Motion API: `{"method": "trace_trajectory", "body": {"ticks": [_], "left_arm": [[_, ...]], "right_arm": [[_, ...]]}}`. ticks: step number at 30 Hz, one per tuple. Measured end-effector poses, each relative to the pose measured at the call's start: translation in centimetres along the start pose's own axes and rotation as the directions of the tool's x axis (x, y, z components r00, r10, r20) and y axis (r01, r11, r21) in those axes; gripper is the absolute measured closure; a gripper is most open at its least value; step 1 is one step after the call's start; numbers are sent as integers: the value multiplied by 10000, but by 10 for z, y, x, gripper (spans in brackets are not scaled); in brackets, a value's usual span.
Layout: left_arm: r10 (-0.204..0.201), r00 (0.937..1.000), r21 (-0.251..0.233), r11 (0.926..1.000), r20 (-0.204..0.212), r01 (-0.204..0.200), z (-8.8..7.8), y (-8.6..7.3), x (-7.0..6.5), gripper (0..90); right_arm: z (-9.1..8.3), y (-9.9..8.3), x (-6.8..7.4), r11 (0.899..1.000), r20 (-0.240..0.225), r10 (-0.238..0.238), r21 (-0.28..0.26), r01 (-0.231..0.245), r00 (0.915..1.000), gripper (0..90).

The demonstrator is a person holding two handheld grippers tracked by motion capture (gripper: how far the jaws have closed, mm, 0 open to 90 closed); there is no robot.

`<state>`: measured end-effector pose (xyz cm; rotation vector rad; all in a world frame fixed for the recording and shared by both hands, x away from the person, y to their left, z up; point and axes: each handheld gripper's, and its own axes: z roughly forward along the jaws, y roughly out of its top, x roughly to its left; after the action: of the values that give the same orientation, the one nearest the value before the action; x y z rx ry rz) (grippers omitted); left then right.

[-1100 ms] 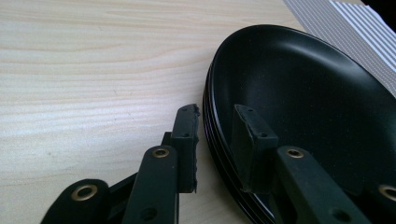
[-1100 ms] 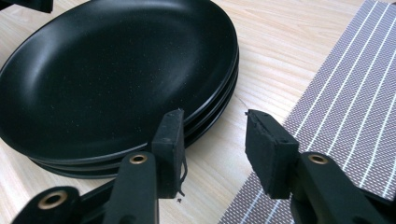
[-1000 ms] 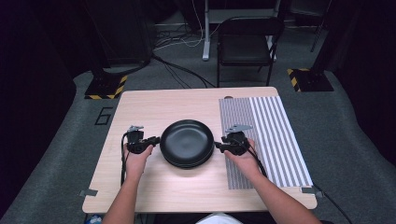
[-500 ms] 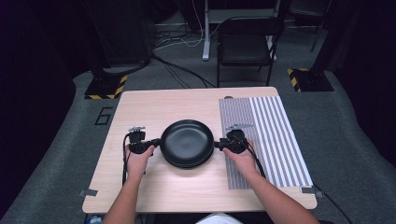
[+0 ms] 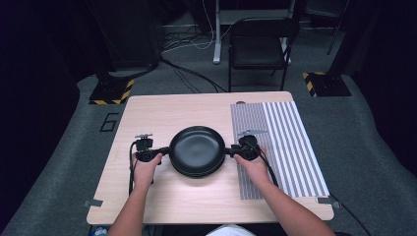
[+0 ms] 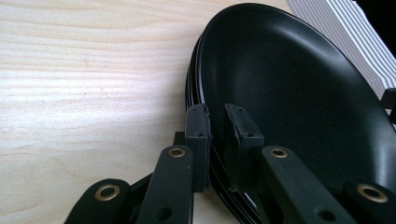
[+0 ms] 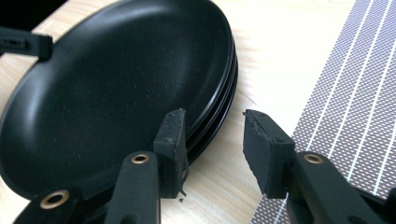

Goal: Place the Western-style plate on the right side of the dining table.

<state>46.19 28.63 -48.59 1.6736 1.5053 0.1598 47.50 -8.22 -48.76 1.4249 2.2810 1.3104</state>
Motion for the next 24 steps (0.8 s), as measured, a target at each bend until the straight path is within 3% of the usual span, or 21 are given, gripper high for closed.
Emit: {"method": "trace_trajectory", "body": {"ticks": [9, 18, 21, 24], "left_arm": [[58, 10000, -104, 9999, 3, -58, 1, -1, 0, 799], [31, 9999, -102, 9999, 121, -30, 1, -3, -2, 803], [9, 9998, -95, 10000, 174, -7, 1, -2, -2, 804], [-30, 9998, -91, 10000, 179, 31, 2, -2, -2, 804]], "right_arm": [[2, 0, -2, 9992, -321, 410, -16, -411, 9986, 561], [15, -4, 1, 9944, -941, 945, 557, -895, 9911, 583], [16, -4, 4, 9960, -762, 761, 534, -722, 9942, 601], [15, -3, 4, 9952, -763, 878, 497, -842, 9932, 619]]}}
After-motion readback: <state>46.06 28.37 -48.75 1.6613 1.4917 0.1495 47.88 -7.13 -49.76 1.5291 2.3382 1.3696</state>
